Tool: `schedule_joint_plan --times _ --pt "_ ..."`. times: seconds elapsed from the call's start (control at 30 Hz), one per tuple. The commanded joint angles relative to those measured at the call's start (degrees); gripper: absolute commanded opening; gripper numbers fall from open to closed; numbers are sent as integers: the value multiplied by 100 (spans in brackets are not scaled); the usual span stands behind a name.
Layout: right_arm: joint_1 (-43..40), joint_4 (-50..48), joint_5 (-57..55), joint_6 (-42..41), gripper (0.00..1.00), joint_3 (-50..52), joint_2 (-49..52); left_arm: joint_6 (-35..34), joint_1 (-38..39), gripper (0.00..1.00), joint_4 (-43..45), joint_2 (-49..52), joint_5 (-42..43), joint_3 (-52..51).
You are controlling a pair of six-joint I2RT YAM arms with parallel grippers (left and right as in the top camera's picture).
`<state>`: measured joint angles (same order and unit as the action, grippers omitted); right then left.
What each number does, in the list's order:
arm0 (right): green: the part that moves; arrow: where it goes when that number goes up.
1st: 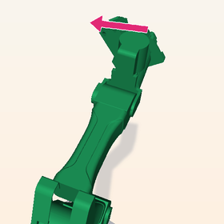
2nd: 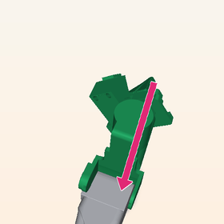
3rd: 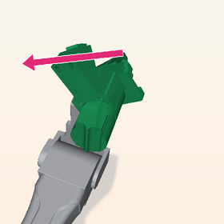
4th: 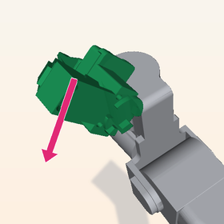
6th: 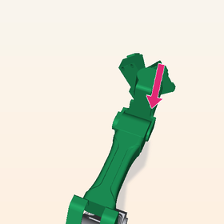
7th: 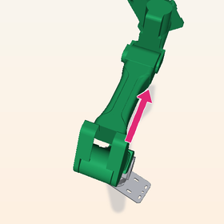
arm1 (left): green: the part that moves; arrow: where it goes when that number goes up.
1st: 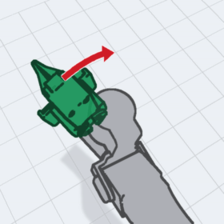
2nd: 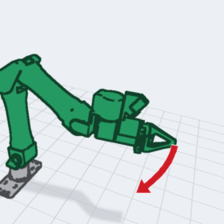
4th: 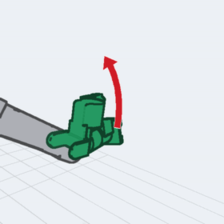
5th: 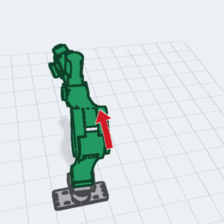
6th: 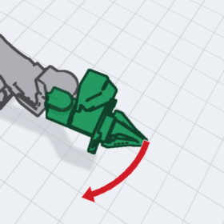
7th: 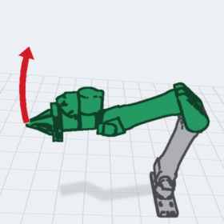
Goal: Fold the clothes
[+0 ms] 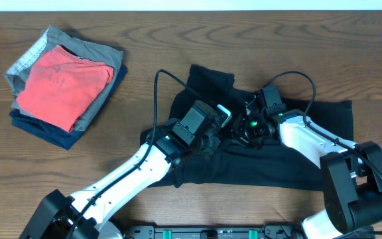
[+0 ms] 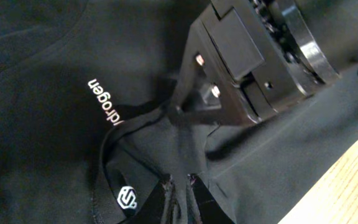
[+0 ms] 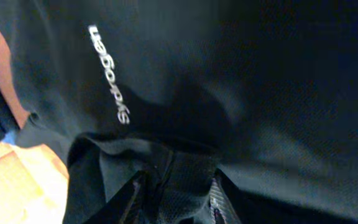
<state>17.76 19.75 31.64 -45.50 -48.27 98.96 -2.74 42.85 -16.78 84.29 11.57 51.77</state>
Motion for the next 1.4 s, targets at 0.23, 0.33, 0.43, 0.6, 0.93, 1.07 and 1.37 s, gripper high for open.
schedule_joint_plan --times 0.23,0.33,0.43,0.6,0.93,1.07,1.37 --pt "72 -205 -472 -120 39 0 50 22 -20 11 -262 -125 -70 109" --pt "103 -225 -472 -120 37 0 50 -142 -17 11 -544 -125 -70 109" --pt "175 -238 -492 -118 21 0 50 -280 -20 11 -922 -125 -70 109" --pt "280 -297 -640 -111 1 0 50 -699 -20 7 -1792 -125 -74 96" --pt "181 -345 -573 595 1 -83 -391 -1770 -20 6 -2070 -120 -564 -334" --pt "87 -129 -603 658 1 -83 -1095 -1904 -20 6 -2070 -120 -570 -481" --pt "63 1801 -1790 654 1 -81 -2033 -1902 -173 7 -2044 -118 -675 -538"
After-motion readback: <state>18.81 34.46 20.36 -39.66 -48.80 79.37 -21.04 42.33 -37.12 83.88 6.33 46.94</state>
